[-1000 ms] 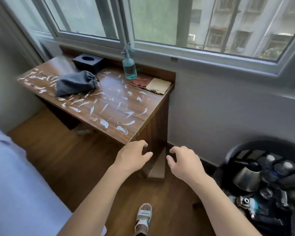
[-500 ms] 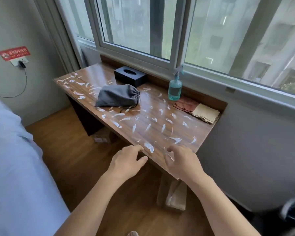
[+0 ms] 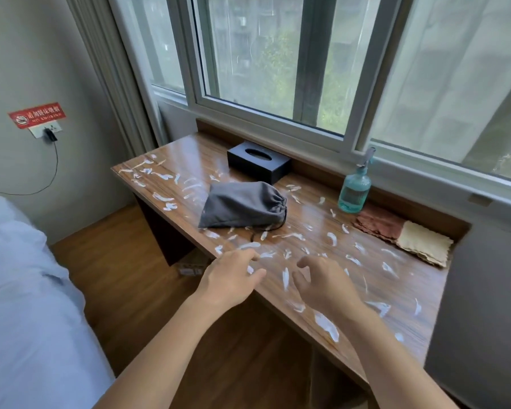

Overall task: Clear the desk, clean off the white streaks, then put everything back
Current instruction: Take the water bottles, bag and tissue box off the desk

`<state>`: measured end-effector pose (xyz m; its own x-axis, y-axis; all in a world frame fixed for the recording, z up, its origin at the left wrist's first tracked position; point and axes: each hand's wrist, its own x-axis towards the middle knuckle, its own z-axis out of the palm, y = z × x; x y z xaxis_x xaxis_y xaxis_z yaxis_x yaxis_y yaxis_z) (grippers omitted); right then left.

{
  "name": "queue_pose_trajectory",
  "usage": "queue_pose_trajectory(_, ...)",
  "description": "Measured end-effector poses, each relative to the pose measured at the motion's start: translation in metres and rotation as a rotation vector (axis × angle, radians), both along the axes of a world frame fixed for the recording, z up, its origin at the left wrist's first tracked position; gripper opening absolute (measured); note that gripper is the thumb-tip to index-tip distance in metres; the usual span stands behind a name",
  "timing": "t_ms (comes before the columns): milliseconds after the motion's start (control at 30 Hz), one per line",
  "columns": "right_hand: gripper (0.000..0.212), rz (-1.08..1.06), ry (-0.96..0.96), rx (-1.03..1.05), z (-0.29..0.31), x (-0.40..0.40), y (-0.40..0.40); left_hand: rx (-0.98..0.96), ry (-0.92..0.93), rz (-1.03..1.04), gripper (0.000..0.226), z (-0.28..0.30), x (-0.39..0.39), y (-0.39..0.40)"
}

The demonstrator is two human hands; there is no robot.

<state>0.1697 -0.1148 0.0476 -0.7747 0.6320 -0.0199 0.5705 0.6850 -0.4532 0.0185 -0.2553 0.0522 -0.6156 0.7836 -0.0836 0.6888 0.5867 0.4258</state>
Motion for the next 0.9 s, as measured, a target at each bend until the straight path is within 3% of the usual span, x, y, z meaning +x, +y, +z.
queue_pose_trajectory(233,0.031,-0.019,0.047,-0.021,-0.012,-0.079,0.042,0.039,0.028,-0.042,0.042,0.002,-0.084,0.046)
queue_pose_trajectory(500,0.021,-0.22,0.069,-0.09,-0.044,-0.176,0.103,0.077,0.047,-0.132,0.037,0.0,-0.195,0.113)
queue_pose_trajectory(733,0.055,-0.461,-0.109,-0.148,-0.066,-0.216,0.125,0.11,0.034,-0.225,0.037,-0.008,-0.27,0.16)
queue_pose_trajectory(900,0.057,-0.509,-0.095,-0.222,-0.072,-0.234,0.12,0.14,0.02,-0.301,0.036,-0.022,-0.31,0.193)
